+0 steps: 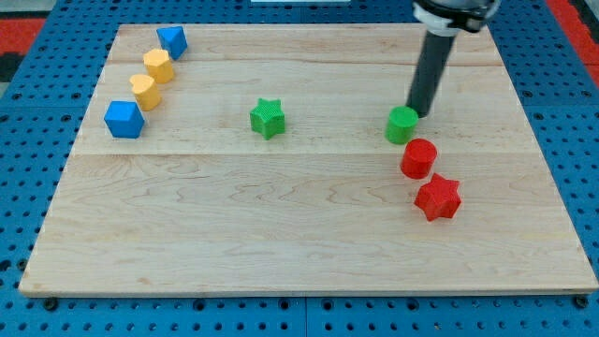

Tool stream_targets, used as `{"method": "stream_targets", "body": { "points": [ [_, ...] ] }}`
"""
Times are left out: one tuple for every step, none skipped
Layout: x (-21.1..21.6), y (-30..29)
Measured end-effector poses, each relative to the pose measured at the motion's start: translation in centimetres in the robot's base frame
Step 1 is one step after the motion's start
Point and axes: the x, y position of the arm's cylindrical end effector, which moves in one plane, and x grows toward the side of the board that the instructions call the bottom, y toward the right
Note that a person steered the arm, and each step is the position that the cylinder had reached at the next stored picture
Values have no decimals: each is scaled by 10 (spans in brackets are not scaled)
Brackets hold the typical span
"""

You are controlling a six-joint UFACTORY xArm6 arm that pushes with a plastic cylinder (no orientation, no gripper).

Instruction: Move the green star diagonal to the top left of the green circle

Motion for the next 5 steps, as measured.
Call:
{"method": "stream_targets", "body": {
  "points": [
    [-13, -51],
    [23, -106],
    [79, -141],
    [75, -192],
    [25, -206]
  ]
}}
